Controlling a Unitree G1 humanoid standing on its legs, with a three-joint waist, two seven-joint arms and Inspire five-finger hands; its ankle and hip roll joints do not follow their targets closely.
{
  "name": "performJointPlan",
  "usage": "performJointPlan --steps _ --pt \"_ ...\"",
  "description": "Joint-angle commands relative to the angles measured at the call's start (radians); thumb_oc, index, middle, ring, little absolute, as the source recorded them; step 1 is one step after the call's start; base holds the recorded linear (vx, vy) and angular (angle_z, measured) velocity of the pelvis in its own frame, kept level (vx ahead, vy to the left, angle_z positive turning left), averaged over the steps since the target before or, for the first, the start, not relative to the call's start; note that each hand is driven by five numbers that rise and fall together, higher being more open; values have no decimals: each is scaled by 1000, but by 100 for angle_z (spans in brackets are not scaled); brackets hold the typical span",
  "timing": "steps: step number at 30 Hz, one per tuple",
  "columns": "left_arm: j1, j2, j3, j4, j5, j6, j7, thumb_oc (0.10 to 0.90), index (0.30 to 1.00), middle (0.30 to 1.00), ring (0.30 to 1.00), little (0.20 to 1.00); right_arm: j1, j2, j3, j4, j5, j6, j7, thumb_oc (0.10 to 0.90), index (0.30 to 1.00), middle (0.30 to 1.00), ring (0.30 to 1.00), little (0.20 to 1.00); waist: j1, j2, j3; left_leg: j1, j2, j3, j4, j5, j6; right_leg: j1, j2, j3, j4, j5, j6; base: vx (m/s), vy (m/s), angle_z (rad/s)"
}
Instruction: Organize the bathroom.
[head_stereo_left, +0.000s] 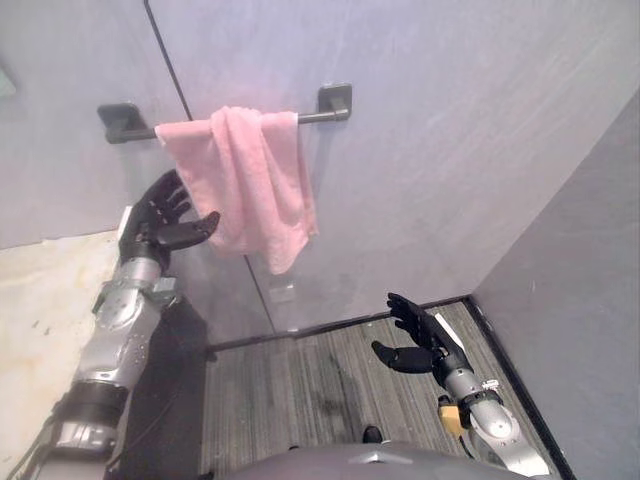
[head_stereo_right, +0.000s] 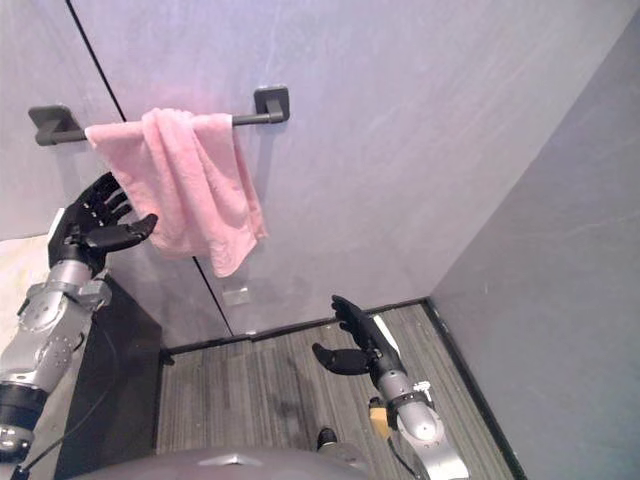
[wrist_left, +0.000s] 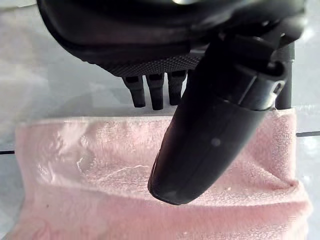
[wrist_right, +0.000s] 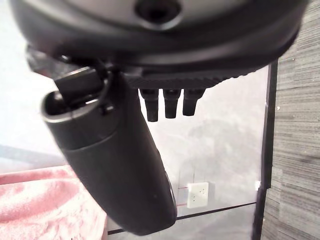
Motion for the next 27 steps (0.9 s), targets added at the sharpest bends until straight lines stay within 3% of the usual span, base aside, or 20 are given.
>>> performJointPlan --steps 1,4,10,11,12,15,17,26,27 --pt "-164 66 -31 -68 -5 -60 -98 800 900 900 900 900 -84 -41 23 -49 -5 -109 -9 800 900 900 900 900 -47 11 -50 38 0 13 4 -86 22 25 -38 7 70 -96 83 0 0 0" --pt "-171 77 -41 -104 27 -35 -77 800 900 900 900 900 -92 -41 32 -50 2 -104 -22 800 900 900 900 900 -43 10 -48 37 -1 9 4 -85 21 26 -39 4 68 -94 83 0 0 0" --pt "-203 104 -34 -52 41 -63 -42 800 900 900 900 900 -89 -44 40 -48 4 -113 -29 800 900 900 900 900 -50 12 -51 37 -1 17 4 -85 21 24 -38 7 68 -93 84 1 0 -1" --pt "-214 109 -31 -26 47 -83 -29 632 648 648 648 648 -86 -45 40 -49 3 -113 -31 800 900 900 900 900 -53 12 -53 37 -1 20 4 -85 21 23 -38 8 66 -90 85 0 0 0" --pt "-214 109 -29 -22 49 -85 -26 604 606 606 606 606 -85 -46 39 -48 4 -115 -30 800 900 900 900 900 -54 12 -53 36 -1 21 4 -85 20 22 -38 8 66 -90 86 0 0 0" --pt "-214 106 -19 -13 63 -102 7 554 531 531 531 531 -78 -48 35 -51 5 -116 -27 800 900 900 900 900 -55 10 -54 35 -1 22 4 -84 20 17 -37 11 70 -91 84 11 3 -2" --pt "-206 96 -12 -23 81 -97 22 574 561 561 561 561 -76 -48 33 -52 6 -117 -26 800 900 900 900 900 -54 8 -54 35 -1 21 4 -85 21 17 -37 11 70 -92 84 9 3 -2" --pt "-133 61 24 -31 97 -111 55 562 542 542 542 542 -73 -51 26 -66 3 -120 -23 800 900 900 900 900 -37 -1 -52 36 -1 10 4 -85 21 23 -40 0 73 -98 81 0 0 0" --pt "-131 60 26 -31 96 -112 55 494 441 441 441 441 -74 -51 26 -67 2 -120 -23 800 900 900 900 900 -36 -1 -52 36 -1 9 4 -84 21 23 -40 -1 74 -98 81 0 0 0"
